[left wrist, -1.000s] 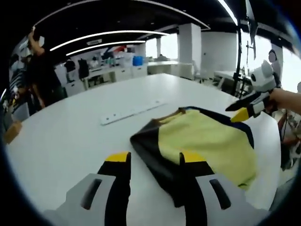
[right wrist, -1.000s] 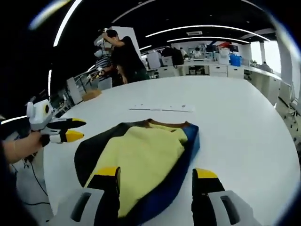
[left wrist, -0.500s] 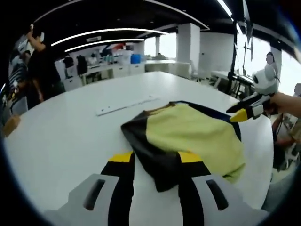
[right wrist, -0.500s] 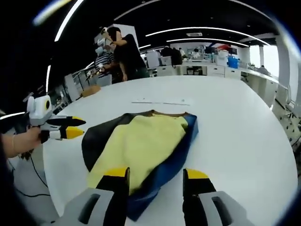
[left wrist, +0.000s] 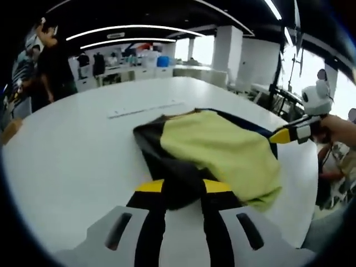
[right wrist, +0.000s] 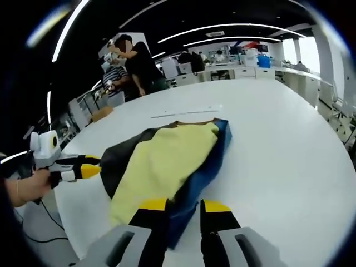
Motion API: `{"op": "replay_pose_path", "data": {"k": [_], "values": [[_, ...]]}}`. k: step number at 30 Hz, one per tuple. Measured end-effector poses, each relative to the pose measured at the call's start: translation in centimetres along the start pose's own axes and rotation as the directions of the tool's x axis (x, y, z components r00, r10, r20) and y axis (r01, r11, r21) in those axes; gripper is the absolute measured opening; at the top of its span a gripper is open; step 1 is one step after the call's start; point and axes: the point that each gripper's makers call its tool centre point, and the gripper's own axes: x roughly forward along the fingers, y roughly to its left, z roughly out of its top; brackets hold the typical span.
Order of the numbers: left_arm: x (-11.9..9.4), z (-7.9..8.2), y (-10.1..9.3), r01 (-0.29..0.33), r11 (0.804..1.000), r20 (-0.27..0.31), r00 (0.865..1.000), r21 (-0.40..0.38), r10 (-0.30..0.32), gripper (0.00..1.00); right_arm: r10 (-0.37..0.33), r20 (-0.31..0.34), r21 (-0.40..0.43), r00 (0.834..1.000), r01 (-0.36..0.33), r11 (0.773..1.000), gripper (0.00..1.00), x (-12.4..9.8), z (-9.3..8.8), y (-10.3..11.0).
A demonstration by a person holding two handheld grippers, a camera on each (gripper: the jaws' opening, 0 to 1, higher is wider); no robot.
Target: Fold the garment on the visible template until the final outline fits inside the template.
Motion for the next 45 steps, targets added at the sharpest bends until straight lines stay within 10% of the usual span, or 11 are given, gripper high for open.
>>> {"op": "replay_pose_path", "data": {"k": [7,23,45], "values": [[0.6,-0.5,-1.0,0.05,0.998,0.008,0.999,-0.044,-0.049,0.0,-0.01,0.01,0.037,1.0,0.01,0.999,0.03,0.1,-0.6,0.2],[-0.5,0.9,-0.2,0.056,0.994,0.053,0.997,-0.094,-0.051,0.0,-0.064,0.019,-0.042,0.998,0.065,0.997,0.0,-1.3,0.5,-1.2],[-3.0,1.0,7.9,-0.148,0.978,0.03,0.988,-0.145,0.154,0.0,-0.224,0.004,-0.098,0.975,0.223,0.97,0.0,-3.7,3.2,-6.2]]}}
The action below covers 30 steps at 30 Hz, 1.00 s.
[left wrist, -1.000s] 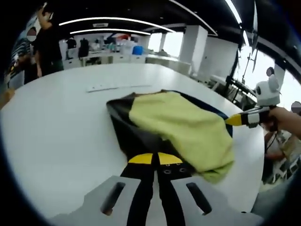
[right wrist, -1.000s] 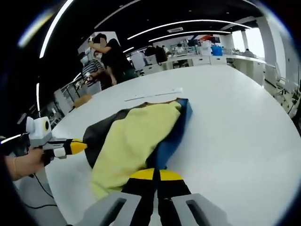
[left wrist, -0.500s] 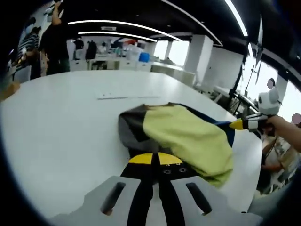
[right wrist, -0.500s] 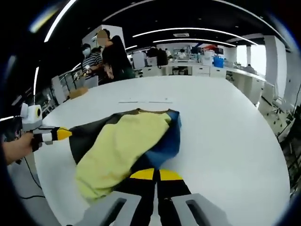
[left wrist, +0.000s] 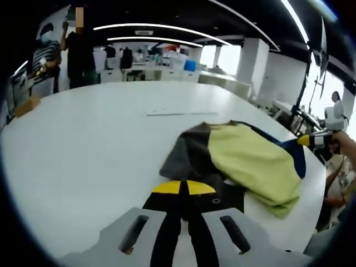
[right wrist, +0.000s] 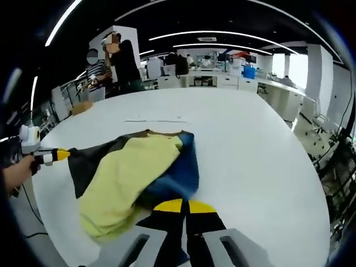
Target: Fold the garment on the visible template until the final outline fits inside the template.
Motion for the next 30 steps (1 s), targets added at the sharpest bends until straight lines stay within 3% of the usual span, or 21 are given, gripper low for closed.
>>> {"op": "replay_pose_path", "data": {"k": [5,10,19,30], "values": [[0.4,0.0,1.4,-0.035,0.999,-0.017,0.999,0.02,0.035,0.0,-0.028,-0.017,0.005,0.999,0.029,1.0,0.0,0.4,0.0,-1.8],[0.8,-0.4,2.3,-0.035,0.999,-0.026,0.999,-0.025,0.034,0.0,-0.08,-0.051,-0.051,0.996,0.077,0.996,0.0,0.7,-0.1,-3.3],[1.4,-1.2,4.5,-0.093,0.996,-0.071,0.993,0.005,0.093,0.0,-0.149,-0.103,-0.109,0.984,0.137,0.984,0.0,1.4,-0.5,-5.8],[2.2,-1.3,7.3,-0.151,0.989,-0.1,0.984,0.005,0.15,0.0,-0.22,-0.109,-0.135,0.969,0.205,0.969,0.0,2.1,-0.3,-8.8]]}}
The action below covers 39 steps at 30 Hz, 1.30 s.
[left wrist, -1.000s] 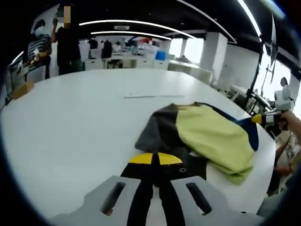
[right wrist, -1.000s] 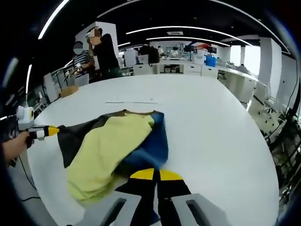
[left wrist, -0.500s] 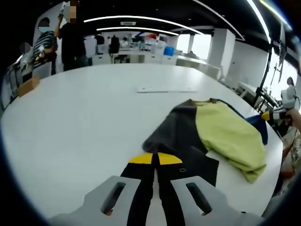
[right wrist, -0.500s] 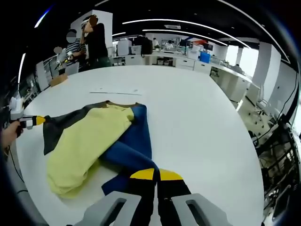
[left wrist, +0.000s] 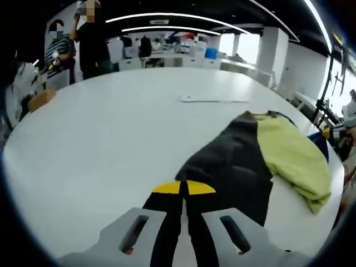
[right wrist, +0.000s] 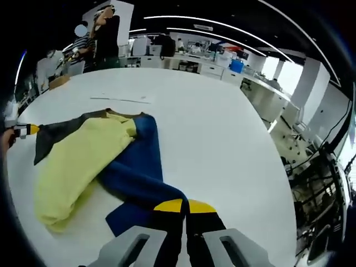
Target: Fold the garment on the visible template until the final outline fits inside the template.
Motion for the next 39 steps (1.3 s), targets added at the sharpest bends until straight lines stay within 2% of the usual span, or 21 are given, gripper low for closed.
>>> {"op": "replay_pose_path", "data": {"k": [4,18,21,28,39], "values": [[0.3,0.0,0.6,-0.021,0.999,-0.014,1.0,0.025,0.022,0.0,-0.021,-0.012,-0.012,1.0,0.021,1.0,0.0,0.3,-0.3,-0.9],[1.5,0.9,3.3,-0.082,0.996,-0.032,0.996,0.032,0.083,0.0,-0.084,-0.045,-0.048,0.995,0.082,0.995,0.0,1.8,-1.1,-3.9],[1.7,1.2,3.7,-0.089,0.996,-0.03,0.996,0.005,0.089,0.0,-0.1,-0.047,-0.056,0.994,0.097,0.994,0.0,2.1,-1.1,-4.7],[2.0,1.4,4.4,-0.107,0.992,-0.045,0.993,0.061,0.11,0.0,-0.136,-0.059,-0.061,0.989,0.133,0.989,0.0,2.7,-1.5,-6.6],[2.0,1.5,6.1,-0.142,0.988,-0.06,0.988,0.068,0.146,0.0,-0.179,-0.075,-0.092,0.981,0.172,0.981,0.0,3.6,-1.7,-9.1]]}}
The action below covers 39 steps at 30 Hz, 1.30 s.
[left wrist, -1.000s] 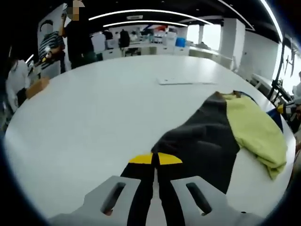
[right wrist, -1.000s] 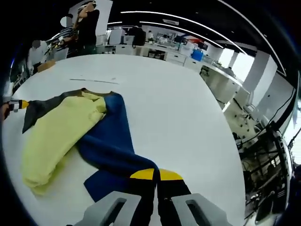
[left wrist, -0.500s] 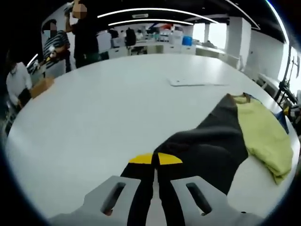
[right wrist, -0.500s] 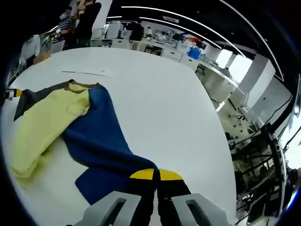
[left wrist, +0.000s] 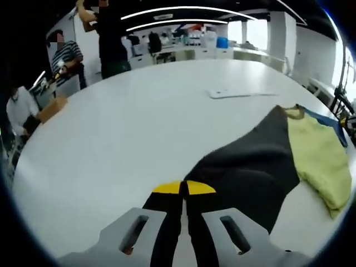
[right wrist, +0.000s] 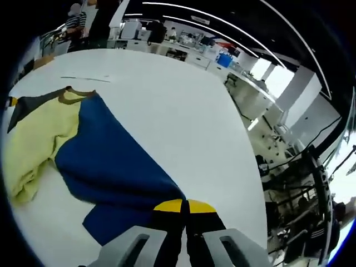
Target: Fold the garment on the visible template until the final outline fits inside the template.
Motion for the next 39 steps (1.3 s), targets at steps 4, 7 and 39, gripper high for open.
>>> {"op": "replay_pose_path", "data": {"k": [4,7,39], "values": [[-0.1,-0.1,0.1,0.001,1.0,-0.003,1.0,0.012,-0.001,0.0,-0.006,0.003,-0.01,1.0,0.006,1.0,0.0,0.3,0.1,-0.4],[-0.2,-0.2,0.1,0.0,1.0,-0.007,1.0,0.019,0.0,0.0,-0.001,-0.005,-0.01,1.0,0.001,1.0,0.0,0.4,-0.1,-0.3],[-6.2,0.8,-6.6,0.235,0.964,0.134,0.959,0.127,-0.252,0.77,0.475,0.214,0.029,0.853,-0.492,0.87,0.85,-7.8,3.9,10.2]]}}
